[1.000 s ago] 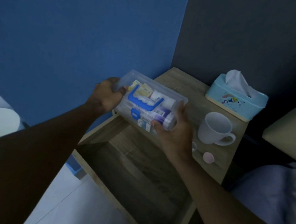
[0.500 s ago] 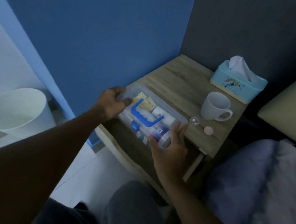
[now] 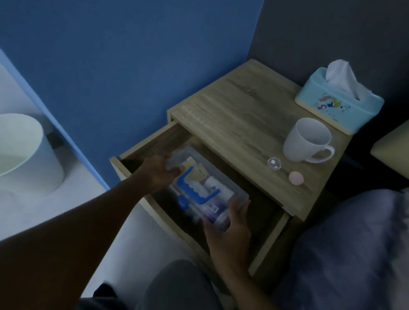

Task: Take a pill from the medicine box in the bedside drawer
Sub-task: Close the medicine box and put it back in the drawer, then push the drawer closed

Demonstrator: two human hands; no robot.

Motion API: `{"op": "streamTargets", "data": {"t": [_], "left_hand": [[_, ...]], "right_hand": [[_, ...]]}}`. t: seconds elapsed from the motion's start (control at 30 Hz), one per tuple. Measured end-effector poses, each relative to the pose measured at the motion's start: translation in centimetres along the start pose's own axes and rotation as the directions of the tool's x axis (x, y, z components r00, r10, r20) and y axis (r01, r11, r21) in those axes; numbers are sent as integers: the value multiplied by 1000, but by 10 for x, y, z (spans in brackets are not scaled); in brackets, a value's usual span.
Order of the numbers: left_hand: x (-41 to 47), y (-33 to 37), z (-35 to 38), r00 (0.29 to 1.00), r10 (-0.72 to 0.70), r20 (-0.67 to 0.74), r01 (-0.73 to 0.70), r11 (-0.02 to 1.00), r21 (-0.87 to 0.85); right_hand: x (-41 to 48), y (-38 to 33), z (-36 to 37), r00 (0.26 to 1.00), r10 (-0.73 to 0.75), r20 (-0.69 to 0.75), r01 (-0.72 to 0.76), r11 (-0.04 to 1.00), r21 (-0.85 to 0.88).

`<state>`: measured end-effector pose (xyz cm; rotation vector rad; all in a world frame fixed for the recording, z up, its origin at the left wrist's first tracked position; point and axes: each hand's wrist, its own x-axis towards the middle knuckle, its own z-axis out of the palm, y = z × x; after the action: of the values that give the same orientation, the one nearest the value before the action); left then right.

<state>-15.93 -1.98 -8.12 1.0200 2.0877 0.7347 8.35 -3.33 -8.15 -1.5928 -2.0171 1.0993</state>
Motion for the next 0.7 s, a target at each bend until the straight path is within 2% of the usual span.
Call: {"op": "streamTargets", "data": {"t": [0.2,0.57,0.7], "left_hand": [[27,-16,11,998,19,64,-21,999,29],[24,-17,20,999,-32,42,27,994,106],[-1,-4,23,1000,-6,22,0,964,267]], "right_hand": [[15,18,9,993,82,90,-80,996,-30],[23,36,10,964,79,254,-82,997,2],[22,23,-8,969,48,242,-38,998,-45]]}}
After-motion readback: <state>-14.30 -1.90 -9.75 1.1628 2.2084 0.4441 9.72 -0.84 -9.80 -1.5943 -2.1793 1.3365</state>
